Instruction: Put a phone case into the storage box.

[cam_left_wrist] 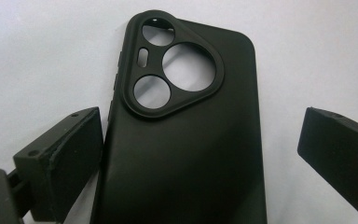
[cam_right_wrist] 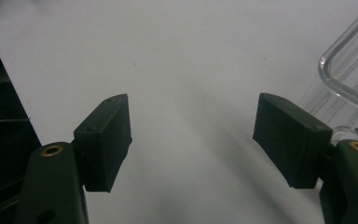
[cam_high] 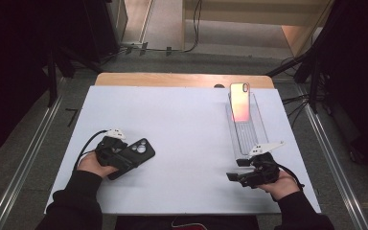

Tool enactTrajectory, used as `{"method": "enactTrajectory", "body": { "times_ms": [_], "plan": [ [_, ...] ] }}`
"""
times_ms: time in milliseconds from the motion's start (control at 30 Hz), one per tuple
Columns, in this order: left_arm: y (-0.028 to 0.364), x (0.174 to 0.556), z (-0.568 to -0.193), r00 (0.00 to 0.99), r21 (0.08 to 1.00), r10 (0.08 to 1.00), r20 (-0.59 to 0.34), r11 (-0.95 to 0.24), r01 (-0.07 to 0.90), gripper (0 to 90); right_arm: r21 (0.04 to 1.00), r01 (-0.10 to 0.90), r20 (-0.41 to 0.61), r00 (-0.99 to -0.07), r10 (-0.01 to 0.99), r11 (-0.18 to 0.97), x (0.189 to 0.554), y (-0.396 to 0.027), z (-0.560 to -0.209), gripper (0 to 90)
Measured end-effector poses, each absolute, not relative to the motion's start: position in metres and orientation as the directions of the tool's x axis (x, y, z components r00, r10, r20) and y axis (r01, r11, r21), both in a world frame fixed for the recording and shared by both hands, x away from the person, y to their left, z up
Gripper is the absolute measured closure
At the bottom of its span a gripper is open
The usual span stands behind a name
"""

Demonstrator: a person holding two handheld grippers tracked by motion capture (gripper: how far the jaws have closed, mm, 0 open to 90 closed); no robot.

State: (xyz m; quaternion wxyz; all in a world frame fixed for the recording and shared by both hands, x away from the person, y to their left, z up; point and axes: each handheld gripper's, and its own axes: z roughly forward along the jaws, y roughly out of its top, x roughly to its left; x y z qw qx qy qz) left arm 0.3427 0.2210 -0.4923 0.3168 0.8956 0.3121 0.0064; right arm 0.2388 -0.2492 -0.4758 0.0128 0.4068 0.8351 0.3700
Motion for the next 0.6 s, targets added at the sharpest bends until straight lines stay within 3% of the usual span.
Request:
{"method": "enactTrajectory", "body": {
  "times_ms": [133,333,500,600],
  "plan": [
    [0.217,0.338,-0.494,0.817,0.567,0.561,-0.13,-0.634,0.526,0.5,0.626,0.674,0.281,-0.665,0.692,0.393,0.239,-0.249,-0.476,25.7],
    [0.205,0.325,-0.499,0.828,0.552,0.559,0.035,-0.702,0.45,1.2,0.624,0.676,0.282,-0.663,0.694,0.392,0.238,-0.249,-0.476,25.7],
    [0.206,0.325,-0.499,0.813,0.562,0.582,0.026,-0.681,0.47,3.2,0.625,0.674,0.279,-0.664,0.694,0.393,0.238,-0.25,-0.476,25.7],
    [0.207,0.326,-0.496,0.79,0.563,0.612,0.024,-0.662,0.495,11.7,0.626,0.674,0.28,-0.664,0.693,0.392,0.238,-0.25,-0.476,25.7]
  ]
}}
